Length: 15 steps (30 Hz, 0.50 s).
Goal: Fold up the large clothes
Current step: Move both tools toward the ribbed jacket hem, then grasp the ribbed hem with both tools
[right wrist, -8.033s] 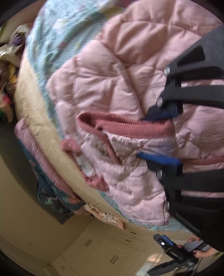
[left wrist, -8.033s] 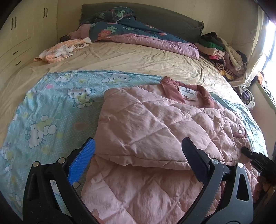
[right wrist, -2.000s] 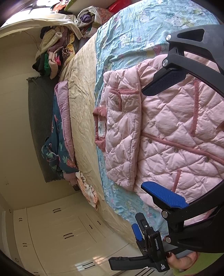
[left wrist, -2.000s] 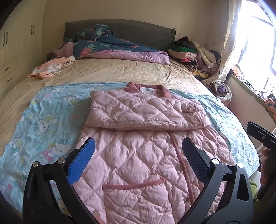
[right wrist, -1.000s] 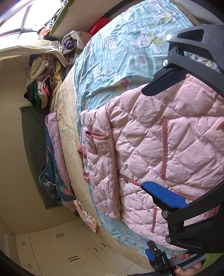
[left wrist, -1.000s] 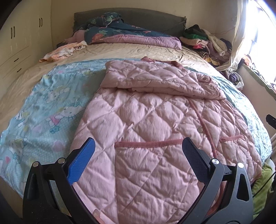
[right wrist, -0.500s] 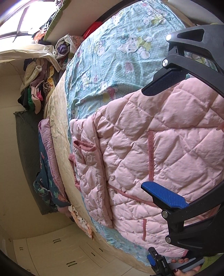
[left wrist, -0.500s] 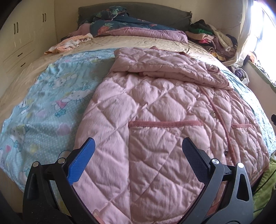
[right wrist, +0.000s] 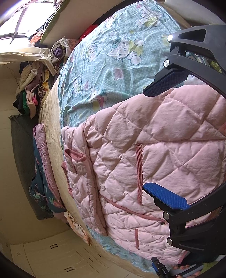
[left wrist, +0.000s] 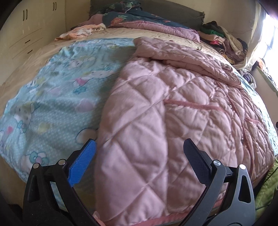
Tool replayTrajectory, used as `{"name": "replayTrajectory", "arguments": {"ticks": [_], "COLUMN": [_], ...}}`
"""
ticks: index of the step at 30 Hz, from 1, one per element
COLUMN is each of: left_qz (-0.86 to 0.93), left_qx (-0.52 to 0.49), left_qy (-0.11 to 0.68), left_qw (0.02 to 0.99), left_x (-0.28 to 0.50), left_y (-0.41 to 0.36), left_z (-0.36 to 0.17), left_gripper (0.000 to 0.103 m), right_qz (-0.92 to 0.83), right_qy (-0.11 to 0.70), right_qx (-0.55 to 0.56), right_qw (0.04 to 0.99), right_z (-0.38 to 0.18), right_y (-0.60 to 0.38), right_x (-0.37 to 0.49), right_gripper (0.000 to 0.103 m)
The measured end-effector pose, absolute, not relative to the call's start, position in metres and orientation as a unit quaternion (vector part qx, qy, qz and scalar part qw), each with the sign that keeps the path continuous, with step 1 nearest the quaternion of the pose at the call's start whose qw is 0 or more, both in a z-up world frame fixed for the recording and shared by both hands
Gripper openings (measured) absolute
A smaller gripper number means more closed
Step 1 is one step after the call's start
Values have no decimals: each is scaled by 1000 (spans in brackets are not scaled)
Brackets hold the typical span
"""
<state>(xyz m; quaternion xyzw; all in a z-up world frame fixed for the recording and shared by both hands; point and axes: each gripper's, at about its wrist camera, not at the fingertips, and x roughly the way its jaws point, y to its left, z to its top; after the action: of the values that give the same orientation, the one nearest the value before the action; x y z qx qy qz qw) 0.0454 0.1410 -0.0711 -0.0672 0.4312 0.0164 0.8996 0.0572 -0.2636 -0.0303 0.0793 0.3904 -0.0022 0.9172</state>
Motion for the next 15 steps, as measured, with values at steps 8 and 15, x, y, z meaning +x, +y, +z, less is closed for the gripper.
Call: {"name": "replayTrajectory", "arguments": {"ticks": [8,15], "left_qz": [1,-12], "left_qx": [-98,-109], "left_qy": [448,463], "left_qw": [889,879], "left_x": [30,22], "left_y": [157,157], "left_z": [-83,-97], "left_gripper": [65,63], "right_qz": [1,12], "right_qy": [403,433], "right_qx": [77,72], "right_qw": [912,899], "right_z": [-38,-53], "right_y": [-267,-271], "right_x": [51,37], "right_gripper": [99,99]}}
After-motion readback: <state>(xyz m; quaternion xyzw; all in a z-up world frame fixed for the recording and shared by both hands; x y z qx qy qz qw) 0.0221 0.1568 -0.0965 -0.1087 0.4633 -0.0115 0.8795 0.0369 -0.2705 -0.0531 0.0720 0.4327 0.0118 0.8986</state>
